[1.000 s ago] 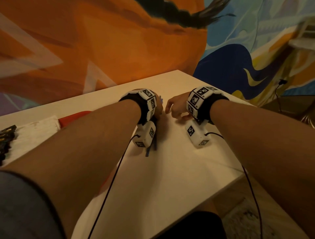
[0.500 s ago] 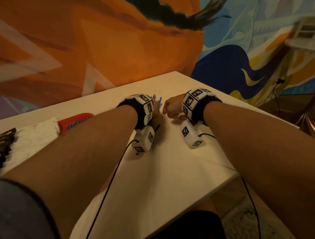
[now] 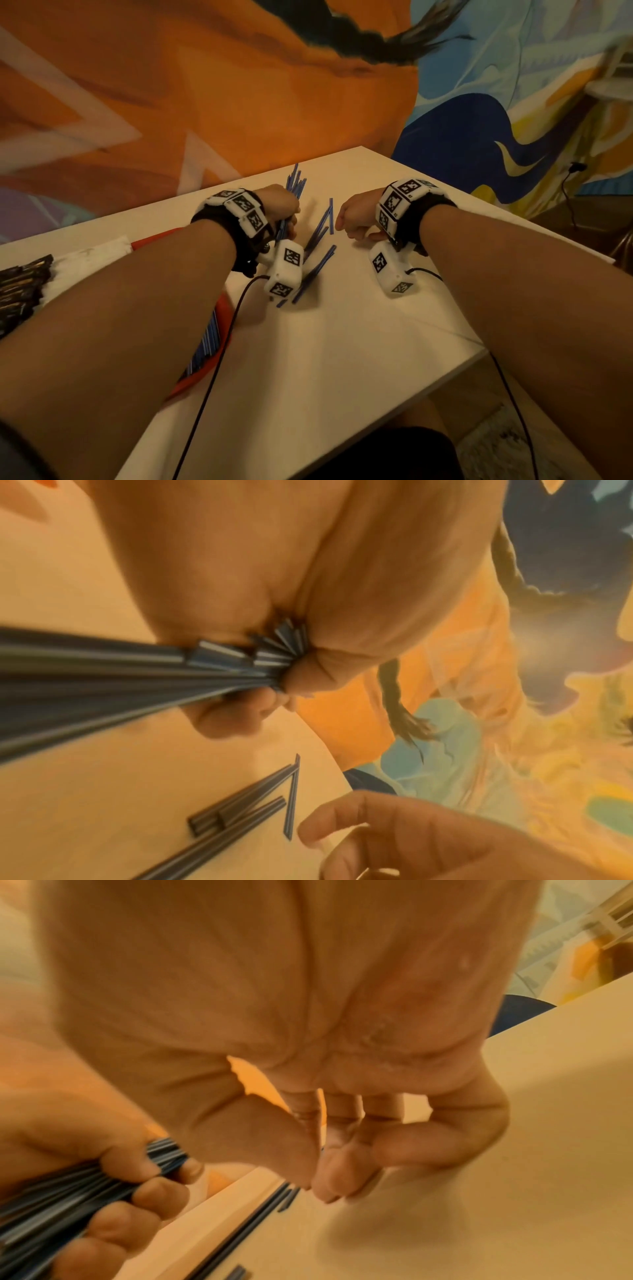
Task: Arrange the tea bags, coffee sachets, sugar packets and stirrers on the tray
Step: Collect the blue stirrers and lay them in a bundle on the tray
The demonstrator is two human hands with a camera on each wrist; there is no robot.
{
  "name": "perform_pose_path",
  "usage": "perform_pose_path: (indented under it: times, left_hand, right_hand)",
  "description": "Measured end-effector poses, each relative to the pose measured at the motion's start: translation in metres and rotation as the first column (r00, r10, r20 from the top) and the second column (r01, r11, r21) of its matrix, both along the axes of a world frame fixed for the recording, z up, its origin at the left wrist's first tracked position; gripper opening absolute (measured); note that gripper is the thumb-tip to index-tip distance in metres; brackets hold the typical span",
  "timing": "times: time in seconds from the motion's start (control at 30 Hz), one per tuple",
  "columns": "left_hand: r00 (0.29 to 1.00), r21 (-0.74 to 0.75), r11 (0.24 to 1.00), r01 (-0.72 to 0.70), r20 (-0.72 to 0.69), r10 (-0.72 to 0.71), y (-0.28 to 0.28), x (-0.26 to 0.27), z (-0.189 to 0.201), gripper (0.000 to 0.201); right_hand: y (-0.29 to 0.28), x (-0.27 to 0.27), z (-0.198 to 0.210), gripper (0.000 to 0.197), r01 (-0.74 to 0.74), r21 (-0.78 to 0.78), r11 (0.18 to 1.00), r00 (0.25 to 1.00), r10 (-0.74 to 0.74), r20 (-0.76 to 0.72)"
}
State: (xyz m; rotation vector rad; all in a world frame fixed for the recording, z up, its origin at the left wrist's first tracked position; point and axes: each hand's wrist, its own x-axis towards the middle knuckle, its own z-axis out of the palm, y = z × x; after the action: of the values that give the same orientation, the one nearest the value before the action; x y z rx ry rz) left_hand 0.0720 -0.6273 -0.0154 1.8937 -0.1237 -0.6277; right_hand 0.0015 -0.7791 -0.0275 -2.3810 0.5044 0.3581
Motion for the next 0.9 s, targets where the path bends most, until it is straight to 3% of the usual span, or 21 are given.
perform_pose_path:
  times: [0.1, 0.3, 0.5, 0.63, 0.77, 0.9]
  left_hand:
    - [1.0, -0.088, 0.996, -0.022, -0.016, 0.02, 0.01, 0.001, 0.0, 0.022]
    - [0.999, -0.299, 0.953, -0.041, -0.01, 0.04, 0.026, 0.001, 0.003, 0.021]
    - [0.998, -0.485, 0.873, -0.059, -0.038, 0.046, 0.04, -0.009, 0.013, 0.018]
    - [1.0, -0.607, 0.795, -0.009, -0.025, -0.008, 0.05, -0.016, 0.026, 0.021]
    - [0.999, -0.641, 0.767, 0.018, -0.021, -0.041, 0.059, -0.018, 0.034, 0.023]
    - [0.995, -0.588, 0.804, 0.085, 0.011, -0.097, 0.068, -0.031, 0.032, 0.017]
  right_hand:
    - [0.001, -0.004, 0.001, 0.035, 0.03, 0.039, 0.999, 0.999, -0.029, -0.023]
    - [0.002, -0.006, 0.002, 0.049, 0.012, -0.006, 1.0, 0.999, -0.013, -0.032]
    - [0.002, -0.006, 0.003, 0.032, 0.033, 0.009, 0.999, 0.999, -0.033, -0.036]
    - [0.015, -0.003, 0.016, 0.019, -0.037, -0.037, 0.999, 0.999, 0.037, -0.016]
    - [0.048, 0.005, 0.05, 0.029, -0.052, 0.295, 0.954, 0.961, -0.033, 0.276]
    - [0.078, 0.011, 0.096, 0.048, -0.114, 0.527, 0.842, 0.74, -0.282, 0.61]
